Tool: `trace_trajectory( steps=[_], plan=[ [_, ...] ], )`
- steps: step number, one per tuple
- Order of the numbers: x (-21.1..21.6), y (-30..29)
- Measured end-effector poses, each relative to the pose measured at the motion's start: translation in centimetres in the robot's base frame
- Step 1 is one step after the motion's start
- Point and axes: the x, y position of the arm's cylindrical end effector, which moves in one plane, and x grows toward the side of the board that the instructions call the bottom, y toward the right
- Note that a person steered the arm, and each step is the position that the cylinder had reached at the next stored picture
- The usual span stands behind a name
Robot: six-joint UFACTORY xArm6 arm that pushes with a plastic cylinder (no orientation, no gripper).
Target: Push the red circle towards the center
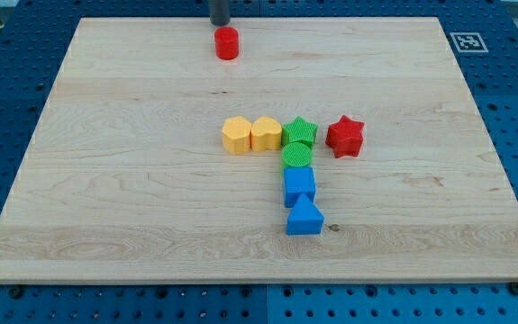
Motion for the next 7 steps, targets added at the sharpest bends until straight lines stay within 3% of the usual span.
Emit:
trace_trajectory(
  steps=[7],
  plan=[
    [3.1, -1.8]
  ],
)
